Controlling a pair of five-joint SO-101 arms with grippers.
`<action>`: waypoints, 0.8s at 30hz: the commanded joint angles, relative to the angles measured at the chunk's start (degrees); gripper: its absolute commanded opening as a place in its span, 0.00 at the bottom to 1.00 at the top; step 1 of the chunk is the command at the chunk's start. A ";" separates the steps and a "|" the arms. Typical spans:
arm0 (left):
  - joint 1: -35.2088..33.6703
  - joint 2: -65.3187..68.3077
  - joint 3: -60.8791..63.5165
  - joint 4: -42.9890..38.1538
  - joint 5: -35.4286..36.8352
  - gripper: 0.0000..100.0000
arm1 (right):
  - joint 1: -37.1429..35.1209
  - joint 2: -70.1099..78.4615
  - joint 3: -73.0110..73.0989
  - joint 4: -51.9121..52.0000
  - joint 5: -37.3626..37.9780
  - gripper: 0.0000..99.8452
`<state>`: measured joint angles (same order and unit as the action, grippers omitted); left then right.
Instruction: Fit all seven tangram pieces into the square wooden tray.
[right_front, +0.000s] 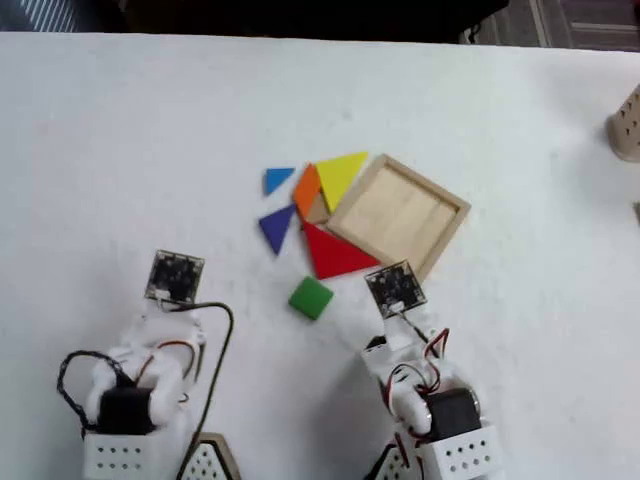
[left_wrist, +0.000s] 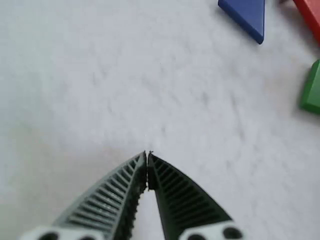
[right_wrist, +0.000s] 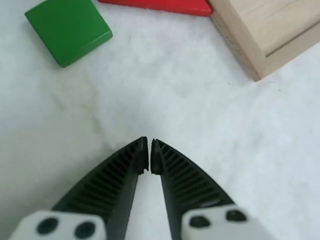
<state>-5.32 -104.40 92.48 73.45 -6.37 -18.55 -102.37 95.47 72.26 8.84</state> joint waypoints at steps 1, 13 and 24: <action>0.48 -0.13 -2.64 -2.64 -0.79 0.02 | 20.26 -0.75 -5.80 -2.42 0.88 0.02; 0.84 0.22 -8.53 -9.85 -0.09 0.08 | 20.26 -0.66 -2.46 -1.19 19.34 0.02; 0.92 25.63 -24.00 -14.24 8.18 0.15 | 20.79 -0.66 -2.99 -1.19 19.43 0.02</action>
<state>-5.32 -93.14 79.82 62.46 -1.36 1.67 -102.55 93.89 70.86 27.47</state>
